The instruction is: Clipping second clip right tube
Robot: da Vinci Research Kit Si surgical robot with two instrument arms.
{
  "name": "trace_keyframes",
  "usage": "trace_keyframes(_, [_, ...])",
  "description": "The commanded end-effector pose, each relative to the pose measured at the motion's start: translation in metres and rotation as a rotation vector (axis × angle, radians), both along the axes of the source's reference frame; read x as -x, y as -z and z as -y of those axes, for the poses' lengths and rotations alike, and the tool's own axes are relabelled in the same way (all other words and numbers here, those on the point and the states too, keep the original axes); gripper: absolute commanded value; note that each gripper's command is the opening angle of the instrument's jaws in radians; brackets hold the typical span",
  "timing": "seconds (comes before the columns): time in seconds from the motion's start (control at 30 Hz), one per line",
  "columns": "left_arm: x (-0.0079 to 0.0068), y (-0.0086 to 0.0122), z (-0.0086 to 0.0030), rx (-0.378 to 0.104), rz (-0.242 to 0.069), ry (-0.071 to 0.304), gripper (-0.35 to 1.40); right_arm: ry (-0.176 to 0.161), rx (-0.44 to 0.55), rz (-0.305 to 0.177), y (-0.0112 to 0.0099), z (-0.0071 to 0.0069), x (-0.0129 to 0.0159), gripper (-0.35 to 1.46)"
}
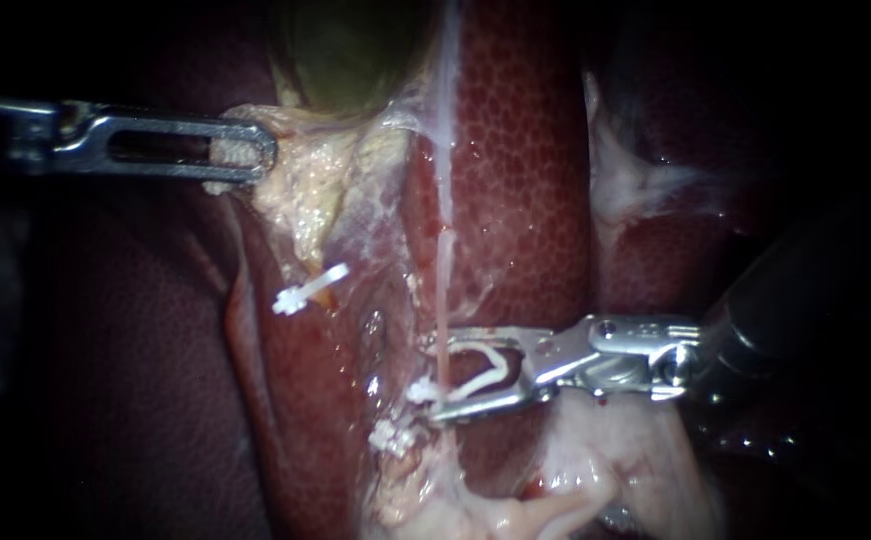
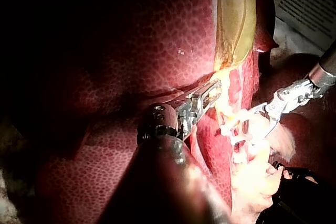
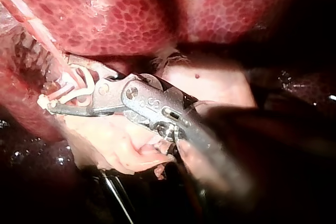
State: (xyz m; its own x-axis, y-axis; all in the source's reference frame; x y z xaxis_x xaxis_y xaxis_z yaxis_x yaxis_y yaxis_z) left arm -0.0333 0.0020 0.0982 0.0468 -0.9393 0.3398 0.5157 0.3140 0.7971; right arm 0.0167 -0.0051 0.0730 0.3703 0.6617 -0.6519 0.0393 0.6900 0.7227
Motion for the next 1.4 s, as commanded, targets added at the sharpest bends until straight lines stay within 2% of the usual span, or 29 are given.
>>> trace_keyframes(0.03, [0.0000,0.0000,0.0000,0.000,-0.001,0.001,-0.35,-0.002,-0.008,-0.003,-0.0002,0.0002,-0.0002,0.56])
trace_keyframes(0.27, [0.0002,-0.0001,0.0001,0.001,-0.002,0.002,-0.35,0.017,-0.051,-0.014,-0.0008,0.0010,-0.0010,0.47])
trace_keyframes(0.43, [0.0002,0.0000,0.0002,0.001,-0.002,0.002,-0.35,0.010,-0.066,-0.028,-0.0012,0.0013,-0.0013,0.38])
trace_keyframes(0.67, [0.0002,0.0000,0.0002,0.001,-0.002,0.002,-0.35,0.002,-0.088,-0.026,-0.0018,0.0009,-0.0009,0.04])
trace_keyframes(0.83, [0.0002,0.0000,0.0002,0.001,-0.002,0.002,-0.35,-0.001,-0.122,-0.019,-0.0021,0.0007,-0.0003,-0.35])
trace_keyframes(1.03, [0.0002,0.0000,0.0002,0.001,-0.002,0.002,-0.35,0.002,-0.155,-0.015,-0.0018,0.0002,0.0000,-0.35])
trace_keyframes(1.4, [0.0001,0.0000,0.0002,0.001,-0.002,0.002,-0.35,0.018,-0.180,-0.002,-0.0018,0.0003,0.0003,-0.35])
